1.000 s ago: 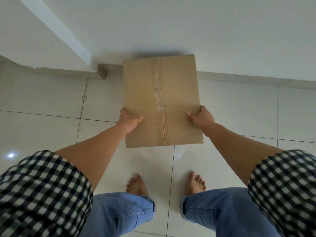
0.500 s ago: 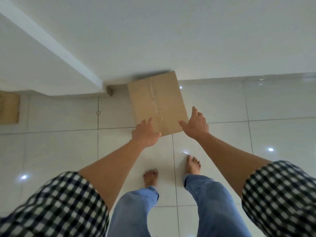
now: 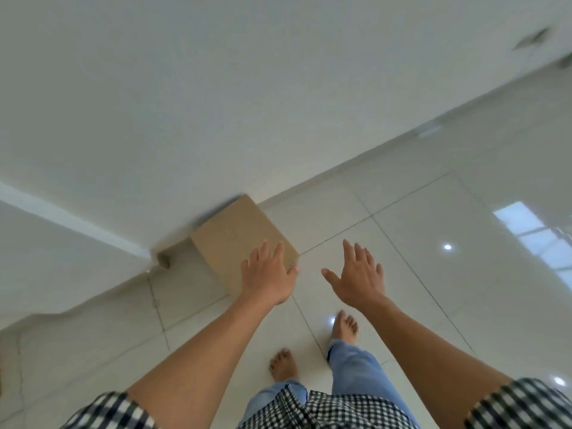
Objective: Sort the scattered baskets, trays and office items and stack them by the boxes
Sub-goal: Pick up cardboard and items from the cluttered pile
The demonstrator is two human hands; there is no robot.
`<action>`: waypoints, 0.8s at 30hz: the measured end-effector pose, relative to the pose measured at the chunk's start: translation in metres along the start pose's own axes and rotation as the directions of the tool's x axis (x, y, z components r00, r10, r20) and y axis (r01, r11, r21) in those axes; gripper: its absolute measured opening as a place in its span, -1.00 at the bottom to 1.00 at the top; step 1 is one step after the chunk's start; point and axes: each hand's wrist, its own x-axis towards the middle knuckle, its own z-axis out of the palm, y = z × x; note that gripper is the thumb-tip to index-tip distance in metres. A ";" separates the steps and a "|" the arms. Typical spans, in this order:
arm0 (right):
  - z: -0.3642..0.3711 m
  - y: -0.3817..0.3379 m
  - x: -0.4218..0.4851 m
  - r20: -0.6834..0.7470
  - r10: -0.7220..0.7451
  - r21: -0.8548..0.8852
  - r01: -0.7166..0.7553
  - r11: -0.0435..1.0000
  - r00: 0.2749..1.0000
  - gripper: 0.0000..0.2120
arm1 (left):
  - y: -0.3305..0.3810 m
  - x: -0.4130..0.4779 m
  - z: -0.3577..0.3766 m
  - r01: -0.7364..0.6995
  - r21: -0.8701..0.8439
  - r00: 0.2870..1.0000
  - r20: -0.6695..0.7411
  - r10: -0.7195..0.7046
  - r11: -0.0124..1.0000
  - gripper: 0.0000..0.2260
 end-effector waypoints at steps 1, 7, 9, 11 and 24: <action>-0.005 0.009 -0.010 -0.018 0.031 0.023 -0.030 0.999 0.999 -0.14 | 0.014 -0.003 -0.001 -0.043 0.025 0.999 -0.007 0.043 0.999 -0.35; -0.028 0.081 -0.063 -0.117 0.250 0.187 -0.226 0.956 0.961 -0.14 | 0.119 -0.021 0.005 -0.309 0.206 0.951 0.044 0.307 0.928 -0.34; -0.033 0.114 -0.081 -0.137 0.332 0.250 -0.292 0.923 0.933 -0.14 | 0.160 -0.031 0.012 -0.401 0.252 0.915 0.068 0.397 0.881 -0.34; -0.035 0.149 -0.101 -0.152 0.418 0.315 -0.358 0.879 0.895 -0.14 | 0.201 -0.042 0.022 -0.480 0.285 0.875 0.091 0.475 0.830 -0.34; -0.028 0.423 -0.273 -0.096 0.796 0.588 -0.611 0.530 0.598 -0.14 | 0.483 -0.176 0.163 -0.799 0.450 0.564 0.327 0.758 0.400 -0.34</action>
